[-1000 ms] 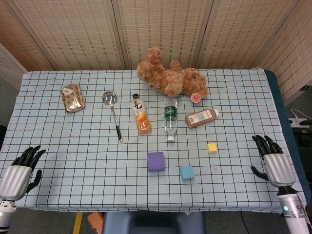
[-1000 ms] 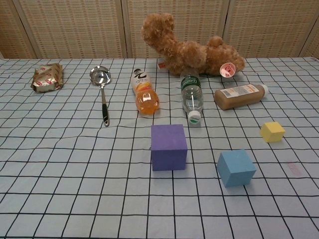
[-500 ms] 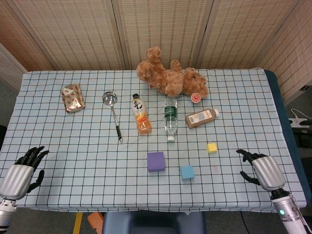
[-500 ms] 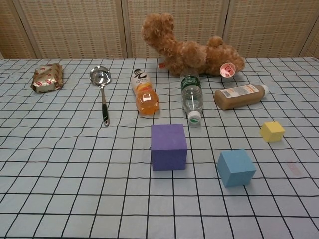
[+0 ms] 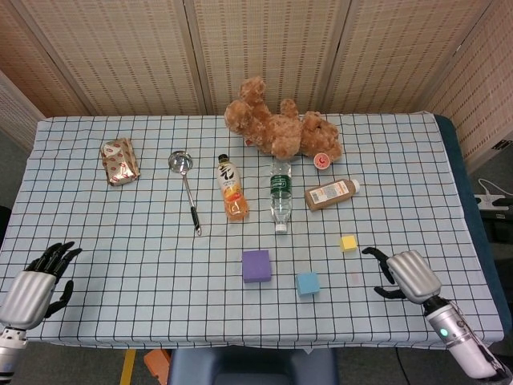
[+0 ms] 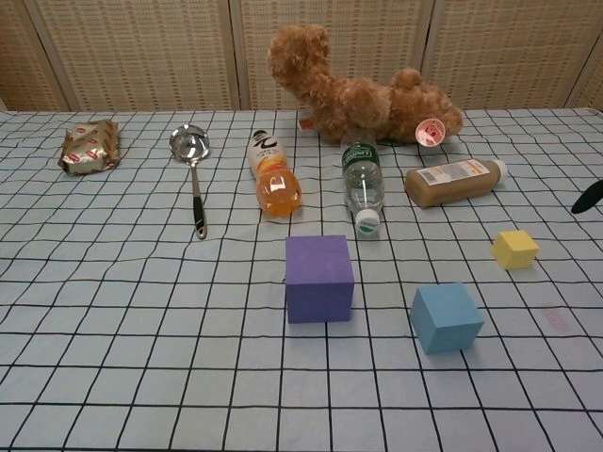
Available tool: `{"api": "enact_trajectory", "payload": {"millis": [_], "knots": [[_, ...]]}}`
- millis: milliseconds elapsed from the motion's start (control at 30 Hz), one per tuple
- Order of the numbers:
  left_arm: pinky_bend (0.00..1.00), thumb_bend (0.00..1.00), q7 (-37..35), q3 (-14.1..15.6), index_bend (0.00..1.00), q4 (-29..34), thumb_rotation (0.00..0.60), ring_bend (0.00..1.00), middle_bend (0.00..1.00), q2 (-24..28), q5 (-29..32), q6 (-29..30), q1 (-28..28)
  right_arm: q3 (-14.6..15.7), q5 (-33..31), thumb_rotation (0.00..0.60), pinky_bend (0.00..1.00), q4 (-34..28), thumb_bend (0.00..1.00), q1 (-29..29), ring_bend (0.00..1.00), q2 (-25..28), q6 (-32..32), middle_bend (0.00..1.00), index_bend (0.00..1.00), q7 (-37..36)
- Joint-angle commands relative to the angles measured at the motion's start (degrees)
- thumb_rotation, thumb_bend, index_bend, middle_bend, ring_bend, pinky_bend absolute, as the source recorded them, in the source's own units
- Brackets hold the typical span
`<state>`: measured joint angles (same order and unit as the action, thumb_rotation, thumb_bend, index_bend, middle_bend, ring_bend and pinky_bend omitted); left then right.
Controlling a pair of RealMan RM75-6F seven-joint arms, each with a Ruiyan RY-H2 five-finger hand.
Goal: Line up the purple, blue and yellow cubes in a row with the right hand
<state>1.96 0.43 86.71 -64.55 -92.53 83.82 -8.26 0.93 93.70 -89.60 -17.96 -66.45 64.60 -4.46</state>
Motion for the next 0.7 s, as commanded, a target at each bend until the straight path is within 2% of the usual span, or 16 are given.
{"api": "enact_trajectory", "payload": {"millis": [33,200,333,700], "knots": [[0.30,0.56,-0.1,0.1,0.17,0.0,0.600,0.07,0.09,0.0,0.0,-0.3,-0.1,1.1,-1.2,0.600,0.95,-2.2,0.02,-3.7,0.85,-0.4,-5.8,0.79,0.20,0.7],[0.30,0.56,-0.8,0.1,0.17,0.0,0.600,0.07,0.09,0.3,0.2,-0.6,-0.3,1.2,-2.3,0.600,0.98,-2.0,0.01,-5.8,0.87,-3.2,-9.3,0.82,0.20,0.7],[0.30,0.56,-1.5,0.2,0.17,0.0,0.600,0.07,0.09,0.5,0.1,-0.6,-0.3,0.6,-4.1,0.600,1.00,-1.1,0.01,-6.9,0.89,-5.9,-11.1,0.84,0.24,0.0],[0.30,0.56,-3.5,0.3,0.17,0.0,0.600,0.07,0.11,1.0,0.3,-1.0,-0.6,0.2,-4.0,0.600,1.00,5.1,0.01,-7.8,0.92,-13.5,-9.4,0.86,0.31,-2.8]]}}
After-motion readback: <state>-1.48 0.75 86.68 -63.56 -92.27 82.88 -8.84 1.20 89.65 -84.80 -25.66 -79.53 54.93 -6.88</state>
